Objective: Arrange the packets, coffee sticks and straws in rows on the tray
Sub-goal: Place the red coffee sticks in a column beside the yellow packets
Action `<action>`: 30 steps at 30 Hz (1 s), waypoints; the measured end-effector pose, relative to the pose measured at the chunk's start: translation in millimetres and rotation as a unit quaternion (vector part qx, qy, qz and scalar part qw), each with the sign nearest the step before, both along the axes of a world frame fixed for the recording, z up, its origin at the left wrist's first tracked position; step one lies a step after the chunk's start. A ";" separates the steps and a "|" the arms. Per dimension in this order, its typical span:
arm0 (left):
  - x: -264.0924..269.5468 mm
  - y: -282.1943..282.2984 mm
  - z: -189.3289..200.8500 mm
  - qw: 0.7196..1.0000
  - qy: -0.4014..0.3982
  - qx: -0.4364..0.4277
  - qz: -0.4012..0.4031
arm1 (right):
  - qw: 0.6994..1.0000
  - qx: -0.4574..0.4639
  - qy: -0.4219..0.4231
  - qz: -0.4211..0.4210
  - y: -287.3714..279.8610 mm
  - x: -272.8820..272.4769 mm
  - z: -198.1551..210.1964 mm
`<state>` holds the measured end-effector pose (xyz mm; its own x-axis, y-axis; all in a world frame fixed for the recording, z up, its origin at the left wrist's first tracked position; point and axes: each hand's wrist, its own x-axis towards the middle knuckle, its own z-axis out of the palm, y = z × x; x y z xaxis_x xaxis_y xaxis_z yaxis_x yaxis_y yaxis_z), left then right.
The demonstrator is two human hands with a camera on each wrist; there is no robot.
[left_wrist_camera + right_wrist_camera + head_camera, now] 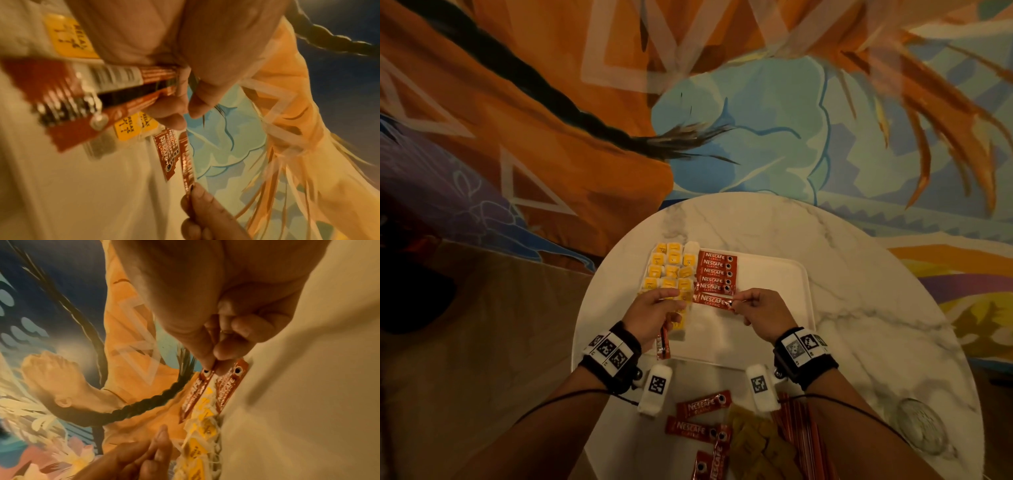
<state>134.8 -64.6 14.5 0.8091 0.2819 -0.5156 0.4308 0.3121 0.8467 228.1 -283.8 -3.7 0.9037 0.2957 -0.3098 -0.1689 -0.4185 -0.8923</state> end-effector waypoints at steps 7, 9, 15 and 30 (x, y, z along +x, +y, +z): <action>-6.9 11.7 -6.8 0.989 0.019 -0.145 0.038 | 0.993 -0.113 0.011 -0.018 10.1 16.7 -21.2; -7.3 12.2 -9.1 0.987 0.012 -0.155 0.032 | 0.991 -0.135 -0.004 -0.016 15.8 19.8 -23.9; -7.6 11.2 -10.2 0.985 -0.010 -0.172 0.032 | 0.980 -0.194 -0.049 -0.001 27.7 28.2 -23.6; -4.3 -3.7 0.9 0.981 -0.057 -0.179 0.046 | 0.983 -0.020 -0.061 0.174 39.0 -25.5 11.2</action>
<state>130.5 -68.3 15.5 0.8474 0.1730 -0.5020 0.2956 0.6318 0.7166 202.6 -244.8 7.4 0.7817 0.5825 -0.2228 0.0979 -0.4674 -0.8786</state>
